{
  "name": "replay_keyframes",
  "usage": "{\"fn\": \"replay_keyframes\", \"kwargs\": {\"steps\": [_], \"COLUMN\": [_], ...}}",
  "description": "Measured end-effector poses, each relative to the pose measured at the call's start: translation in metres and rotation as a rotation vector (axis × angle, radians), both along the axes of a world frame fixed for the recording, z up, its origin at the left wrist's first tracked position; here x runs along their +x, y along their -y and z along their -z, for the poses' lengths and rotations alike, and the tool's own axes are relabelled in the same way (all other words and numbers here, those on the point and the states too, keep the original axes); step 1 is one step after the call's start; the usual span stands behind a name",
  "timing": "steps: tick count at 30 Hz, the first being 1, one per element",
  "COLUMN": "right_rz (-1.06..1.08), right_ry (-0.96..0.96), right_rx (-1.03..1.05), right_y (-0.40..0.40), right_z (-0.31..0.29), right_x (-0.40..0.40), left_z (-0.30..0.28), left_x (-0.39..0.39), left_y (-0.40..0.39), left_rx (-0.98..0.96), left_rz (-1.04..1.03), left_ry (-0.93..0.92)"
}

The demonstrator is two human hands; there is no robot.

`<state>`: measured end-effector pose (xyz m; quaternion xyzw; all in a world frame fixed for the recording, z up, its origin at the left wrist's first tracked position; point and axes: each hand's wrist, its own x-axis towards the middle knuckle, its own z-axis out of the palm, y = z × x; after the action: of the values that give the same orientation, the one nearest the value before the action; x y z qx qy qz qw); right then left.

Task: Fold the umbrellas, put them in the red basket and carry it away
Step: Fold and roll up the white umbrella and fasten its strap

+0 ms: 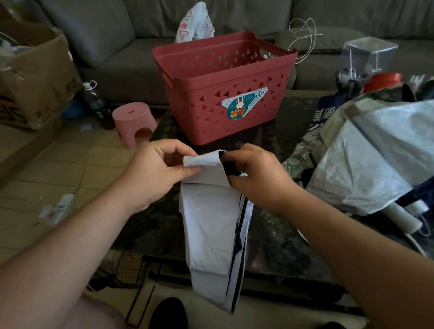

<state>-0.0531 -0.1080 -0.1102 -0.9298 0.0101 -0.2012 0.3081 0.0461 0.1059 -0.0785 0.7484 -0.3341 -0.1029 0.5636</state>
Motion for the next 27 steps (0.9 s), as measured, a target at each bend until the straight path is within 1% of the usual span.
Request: {"fn": "replay_keyframes", "kwargs": {"steps": [3,6,9,12,16,19,21,22,24,27], "right_rz": [0.031,0.111,0.121,0.138,0.126,0.077,-0.008,-0.053,-0.110,-0.139], "right_ry": [-0.006,0.038,0.039,0.027,-0.040,-0.082,-0.147,-0.168,-0.179,-0.143], "right_rx": [-0.025,-0.035,-0.052,-0.057,-0.023,0.057,0.177,0.203,0.152,-0.019], "right_y": [0.005,0.007,0.006,0.007,0.009,0.011,0.009,0.007,0.005,0.004], "right_z": [0.004,0.006,0.006,0.008,0.007,0.000,-0.005,-0.007,-0.007,-0.001], "right_x": [0.001,0.002,0.003,0.003,-0.001,-0.007,-0.010,-0.011,-0.011,-0.007], "left_z": [0.000,0.001,0.000,0.000,0.001,0.000,-0.001,-0.002,-0.003,-0.004], "left_x": [-0.001,0.001,0.002,0.001,-0.002,-0.002,-0.002,-0.003,-0.005,-0.007], "left_y": [0.000,0.002,0.002,0.002,0.001,-0.002,-0.005,-0.007,-0.009,-0.013], "left_rx": [0.011,-0.015,-0.048,-0.059,-0.064,-0.053,-0.033,-0.014,0.036,0.093], "left_rz": [0.003,-0.059,-0.086,-0.059,0.008,0.035,0.065,0.078,0.106,0.188], "left_ry": [0.007,0.038,0.023,-0.013,-0.044,-0.032,0.017,0.053,0.124,0.186]}}
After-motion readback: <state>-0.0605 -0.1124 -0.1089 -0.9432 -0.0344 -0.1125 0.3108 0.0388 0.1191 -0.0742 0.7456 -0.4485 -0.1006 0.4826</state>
